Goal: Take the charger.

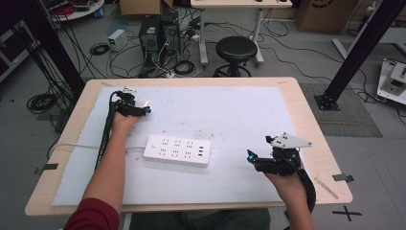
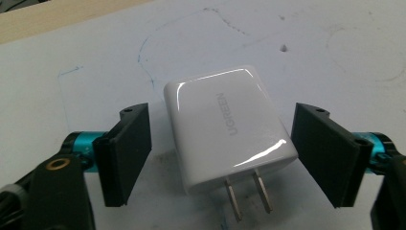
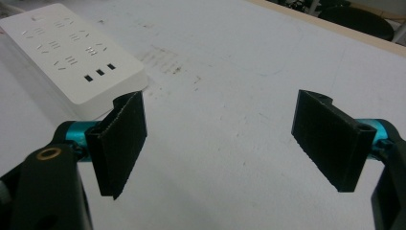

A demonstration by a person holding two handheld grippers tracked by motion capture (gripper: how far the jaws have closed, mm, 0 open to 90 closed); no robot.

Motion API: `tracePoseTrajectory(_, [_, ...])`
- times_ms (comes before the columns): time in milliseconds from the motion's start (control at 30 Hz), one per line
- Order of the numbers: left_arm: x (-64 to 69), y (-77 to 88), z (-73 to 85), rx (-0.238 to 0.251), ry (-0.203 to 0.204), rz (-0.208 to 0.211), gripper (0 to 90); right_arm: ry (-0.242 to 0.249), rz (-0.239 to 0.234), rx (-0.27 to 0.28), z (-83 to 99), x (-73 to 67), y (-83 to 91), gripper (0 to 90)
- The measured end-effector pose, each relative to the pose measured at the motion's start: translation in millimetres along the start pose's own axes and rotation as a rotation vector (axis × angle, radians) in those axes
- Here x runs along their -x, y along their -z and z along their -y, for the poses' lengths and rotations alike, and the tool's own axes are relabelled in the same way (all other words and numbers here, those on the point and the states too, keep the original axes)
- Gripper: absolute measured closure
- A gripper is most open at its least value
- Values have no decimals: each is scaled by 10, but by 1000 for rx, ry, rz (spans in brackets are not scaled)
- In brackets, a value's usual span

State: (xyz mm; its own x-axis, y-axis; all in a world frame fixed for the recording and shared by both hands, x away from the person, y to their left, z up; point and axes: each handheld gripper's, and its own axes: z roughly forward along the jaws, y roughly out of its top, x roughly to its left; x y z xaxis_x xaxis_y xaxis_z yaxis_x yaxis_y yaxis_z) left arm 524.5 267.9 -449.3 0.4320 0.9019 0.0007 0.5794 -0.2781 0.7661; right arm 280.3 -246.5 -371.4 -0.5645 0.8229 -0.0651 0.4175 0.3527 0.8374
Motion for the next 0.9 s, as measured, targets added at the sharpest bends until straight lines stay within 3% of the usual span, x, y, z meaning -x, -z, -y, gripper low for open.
tracePoseTrajectory(300, [15, -22, -2, -5, -12, -7, 338, -2, 7, -10, 23, -12, 12, 198])
tracePoseTrajectory(400, [8, -16, 5, -1, -2, 1, 423, -7, 11, -10, 29, -12, 22, 198])
tracePoseTrajectory(667, [33, 3, -9, -9, -54, -10, 425, -7, 5, -6, 29, -11, 17, 198])
tracePoseTrajectory(833, [66, 166, -69, 5, -76, 28, 425, -12, -12, 7, 33, 28, -3, 198])
tracePoseTrajectory(900, [98, 384, -116, 58, -92, 51, 425, -18, -23, 8, 21, 37, -20, 198])
